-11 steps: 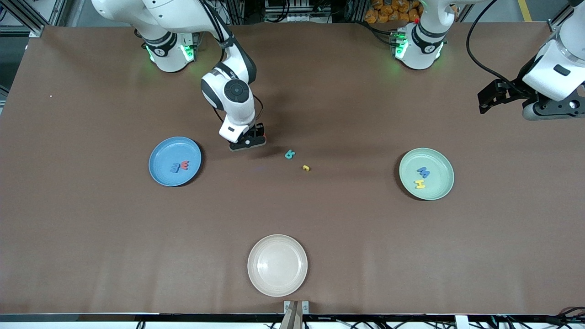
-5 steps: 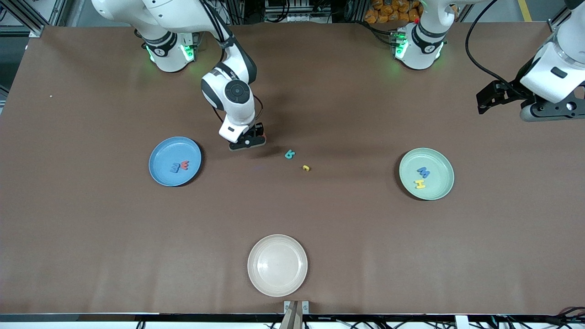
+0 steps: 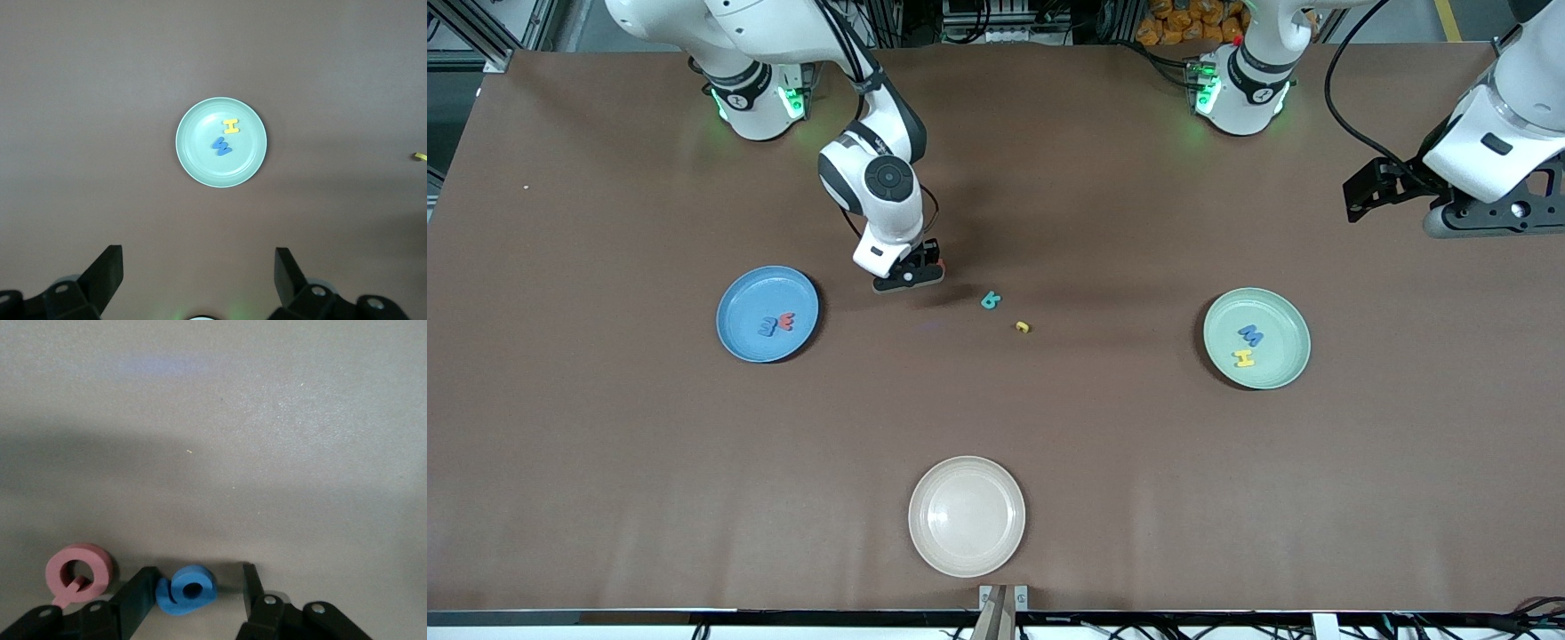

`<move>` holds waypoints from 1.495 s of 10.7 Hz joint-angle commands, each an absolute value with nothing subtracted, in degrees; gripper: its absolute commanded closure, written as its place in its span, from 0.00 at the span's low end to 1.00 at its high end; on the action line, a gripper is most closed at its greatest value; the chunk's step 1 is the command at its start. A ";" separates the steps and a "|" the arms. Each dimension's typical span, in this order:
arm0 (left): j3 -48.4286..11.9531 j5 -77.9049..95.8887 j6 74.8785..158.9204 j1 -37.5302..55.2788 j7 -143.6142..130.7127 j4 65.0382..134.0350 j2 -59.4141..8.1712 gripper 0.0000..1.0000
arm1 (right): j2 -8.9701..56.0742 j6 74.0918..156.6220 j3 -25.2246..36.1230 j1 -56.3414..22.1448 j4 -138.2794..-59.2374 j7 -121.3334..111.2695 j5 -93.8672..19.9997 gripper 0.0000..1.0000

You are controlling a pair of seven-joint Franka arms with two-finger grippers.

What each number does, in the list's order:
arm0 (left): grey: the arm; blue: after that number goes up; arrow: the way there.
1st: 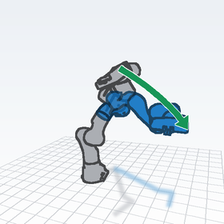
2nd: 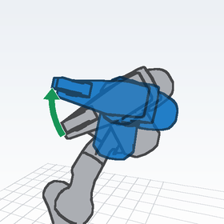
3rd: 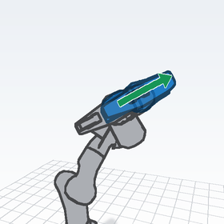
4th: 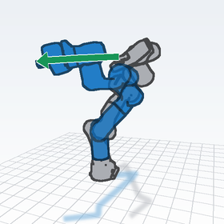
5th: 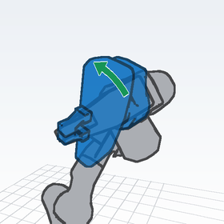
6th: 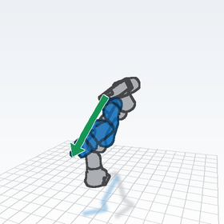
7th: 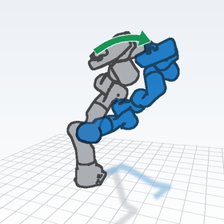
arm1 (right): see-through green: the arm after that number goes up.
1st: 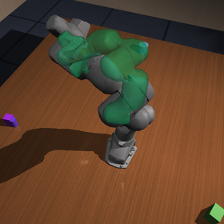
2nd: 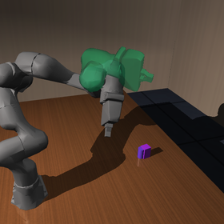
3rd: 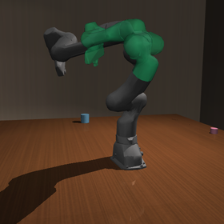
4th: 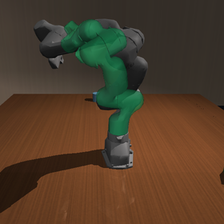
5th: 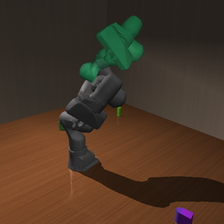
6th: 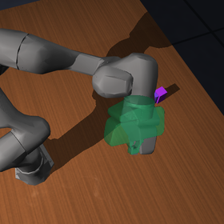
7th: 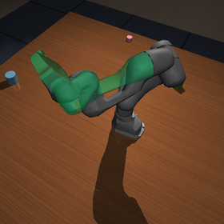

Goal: Sort upper and lower case letters into plates

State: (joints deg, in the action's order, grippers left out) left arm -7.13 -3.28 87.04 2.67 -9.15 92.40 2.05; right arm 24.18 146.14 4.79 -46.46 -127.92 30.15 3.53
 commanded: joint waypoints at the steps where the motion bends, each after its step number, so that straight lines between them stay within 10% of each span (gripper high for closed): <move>1: -6.94 -3.34 86.31 3.08 -9.49 92.64 2.29 0.00 | 24.08 144.93 4.92 -46.49 -128.32 30.94 4.48 0.57; 16: -10.98 0.09 89.55 12.45 -19.04 92.11 -3.51 0.00 | 23.73 142.83 5.01 -44.30 -126.39 30.15 4.31 0.72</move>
State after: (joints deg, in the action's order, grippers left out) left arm -10.52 -0.89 88.41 10.23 -14.82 92.57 -2.34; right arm 24.01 144.82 5.33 -45.05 -127.66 30.17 3.57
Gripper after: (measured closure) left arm 0.000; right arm 0.586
